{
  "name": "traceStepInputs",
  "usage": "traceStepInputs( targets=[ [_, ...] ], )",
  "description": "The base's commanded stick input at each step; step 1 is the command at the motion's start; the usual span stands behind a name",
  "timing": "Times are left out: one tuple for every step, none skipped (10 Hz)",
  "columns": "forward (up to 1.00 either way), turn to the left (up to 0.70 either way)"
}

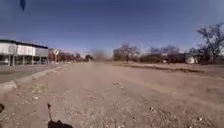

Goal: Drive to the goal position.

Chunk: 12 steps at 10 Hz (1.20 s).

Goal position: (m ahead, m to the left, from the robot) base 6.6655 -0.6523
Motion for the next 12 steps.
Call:
traceStepInputs(
  targets=[
    [1.0,0.0],
    [1.0,0.0],
    [1.0,0.0],
    [1.0,0.0],
    [1.0,0.0],
    [1.0,0.0],
    [1.0,0.0],
    [1.0,0.0],
    [1.0,0.0],
    [1.0,0.0],
    [1.0,0.0],
    [1.0,0.0]
  ],
)
